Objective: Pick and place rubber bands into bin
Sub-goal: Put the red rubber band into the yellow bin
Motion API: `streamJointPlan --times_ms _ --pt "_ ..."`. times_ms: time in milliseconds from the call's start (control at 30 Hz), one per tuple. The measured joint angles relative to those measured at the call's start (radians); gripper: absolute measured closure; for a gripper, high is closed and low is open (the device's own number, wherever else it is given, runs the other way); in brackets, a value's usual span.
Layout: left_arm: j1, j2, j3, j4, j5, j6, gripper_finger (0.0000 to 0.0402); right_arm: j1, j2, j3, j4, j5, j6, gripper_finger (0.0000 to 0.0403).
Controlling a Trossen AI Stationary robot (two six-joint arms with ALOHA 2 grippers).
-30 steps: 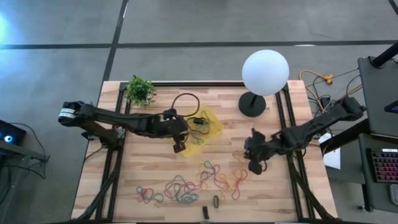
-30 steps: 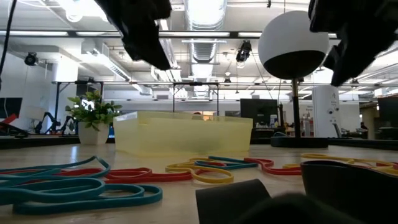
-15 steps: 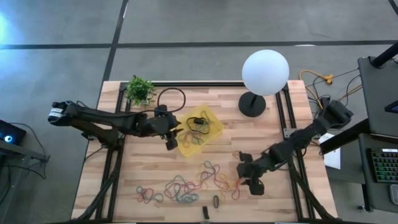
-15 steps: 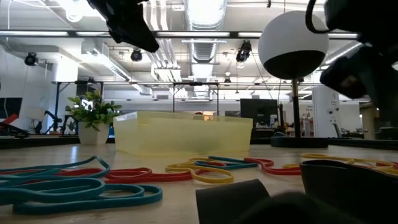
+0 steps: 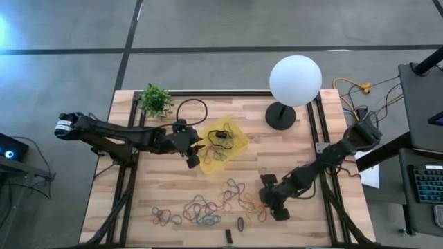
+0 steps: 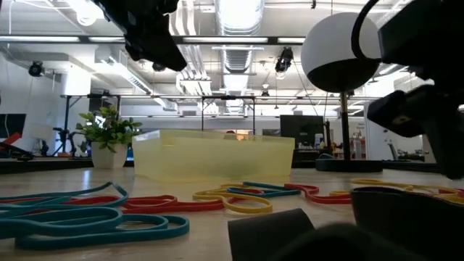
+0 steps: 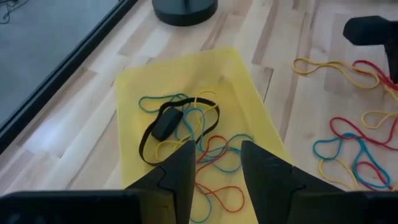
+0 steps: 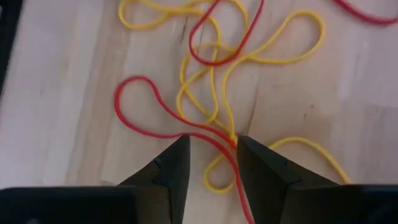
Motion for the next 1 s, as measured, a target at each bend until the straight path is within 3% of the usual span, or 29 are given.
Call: streamJointPlan --times_ms 400,700,1000 --pt "0.0 -0.005 0.003 0.0 0.001 0.0 0.0288 0.0 0.045 0.0 -0.003 0.001 0.003 0.0302" --pt "0.0 -0.005 0.003 0.003 0.001 -0.013 0.0288 -0.001 0.033 0.0 -0.019 -0.003 0.015 0.0388" --pt "0.0 -0.005 0.003 0.004 0.002 -0.013 0.0288 0.0 -0.041 0.0 -0.024 -0.002 0.022 0.0394"
